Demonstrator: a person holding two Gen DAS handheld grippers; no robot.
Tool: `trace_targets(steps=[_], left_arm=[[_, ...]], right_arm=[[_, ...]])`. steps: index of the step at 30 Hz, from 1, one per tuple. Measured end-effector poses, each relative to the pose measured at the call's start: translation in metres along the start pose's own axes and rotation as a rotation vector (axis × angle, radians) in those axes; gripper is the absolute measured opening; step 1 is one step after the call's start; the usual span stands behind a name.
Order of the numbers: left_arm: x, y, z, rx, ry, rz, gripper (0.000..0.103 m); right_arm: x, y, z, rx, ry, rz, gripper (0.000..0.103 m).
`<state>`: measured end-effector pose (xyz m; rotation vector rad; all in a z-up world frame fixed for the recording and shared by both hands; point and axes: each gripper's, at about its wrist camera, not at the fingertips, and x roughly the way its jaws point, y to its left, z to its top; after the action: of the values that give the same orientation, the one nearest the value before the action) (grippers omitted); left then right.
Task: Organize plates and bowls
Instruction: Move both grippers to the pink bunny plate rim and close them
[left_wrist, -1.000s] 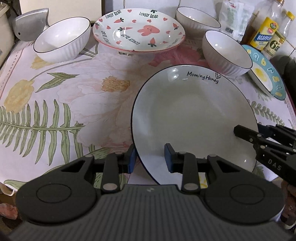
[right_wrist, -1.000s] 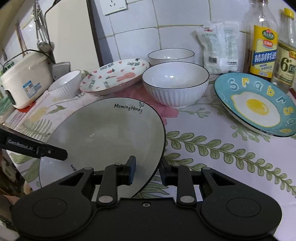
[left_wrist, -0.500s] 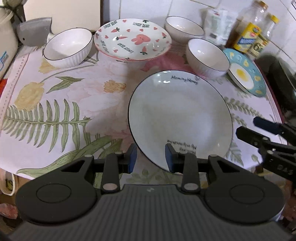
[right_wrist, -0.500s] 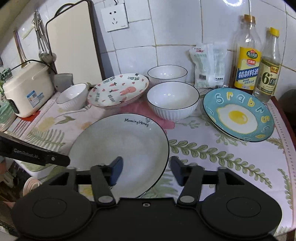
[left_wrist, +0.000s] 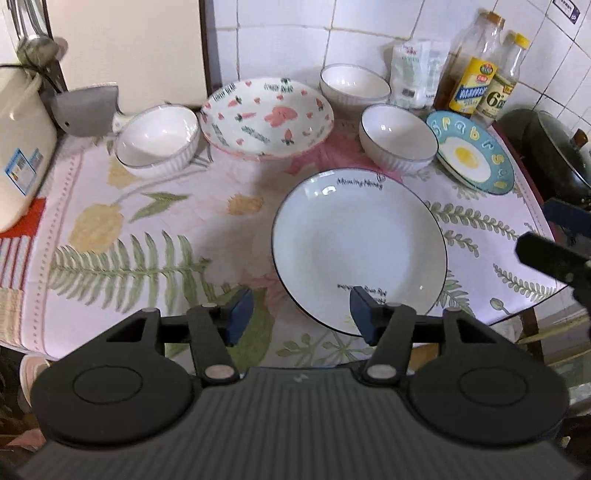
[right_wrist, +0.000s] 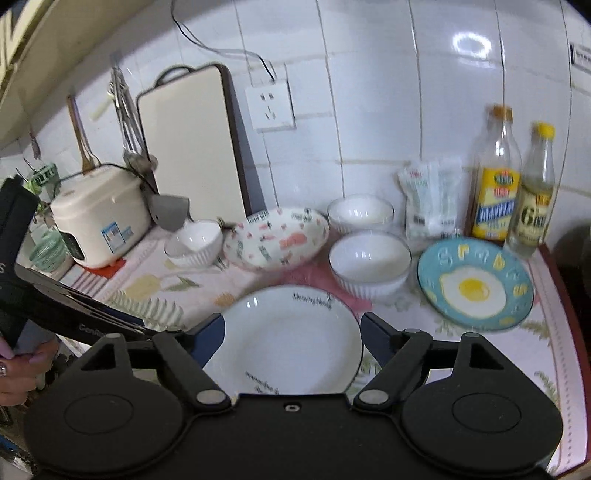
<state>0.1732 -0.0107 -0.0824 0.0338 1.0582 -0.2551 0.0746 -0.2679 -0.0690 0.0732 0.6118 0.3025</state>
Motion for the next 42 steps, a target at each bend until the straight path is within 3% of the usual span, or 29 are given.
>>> trace_targets(steps=[10, 17, 24, 29, 34, 39, 42], left_arm=[[-0.038, 0.034, 0.027, 0.004, -0.109, 0.070, 0.062], [-0.032, 0.061, 0.043, -0.120, -0.175, -0.046, 0.064], [0.000, 0.076, 0.053, -0.144, -0.234, -0.025, 0.069], [0.032, 0.079, 0.057, -0.184, -0.322, 0.021, 0.069], [0.070, 0.086, 0.061, -0.281, -0.345, -0.009, 0.069], [0.101, 0.085, 0.059, -0.321, -0.407, 0.057, 0.069], [0.118, 0.087, 0.061, -0.329, -0.416, 0.047, 0.068]], right_arm=[[-0.002, 0.017, 0.027, -0.093, -0.059, 0.020, 0.085], [0.009, 0.032, 0.046, -0.102, -0.068, 0.050, 0.085], [0.043, 0.029, 0.061, -0.004, -0.089, 0.090, 0.085], [0.089, 0.008, 0.066, 0.137, -0.106, 0.131, 0.085], [0.144, -0.004, 0.061, 0.194, -0.096, 0.155, 0.084], [0.188, -0.008, 0.049, 0.265, -0.052, 0.136, 0.078], [0.207, -0.006, 0.041, 0.289, -0.026, 0.094, 0.070]])
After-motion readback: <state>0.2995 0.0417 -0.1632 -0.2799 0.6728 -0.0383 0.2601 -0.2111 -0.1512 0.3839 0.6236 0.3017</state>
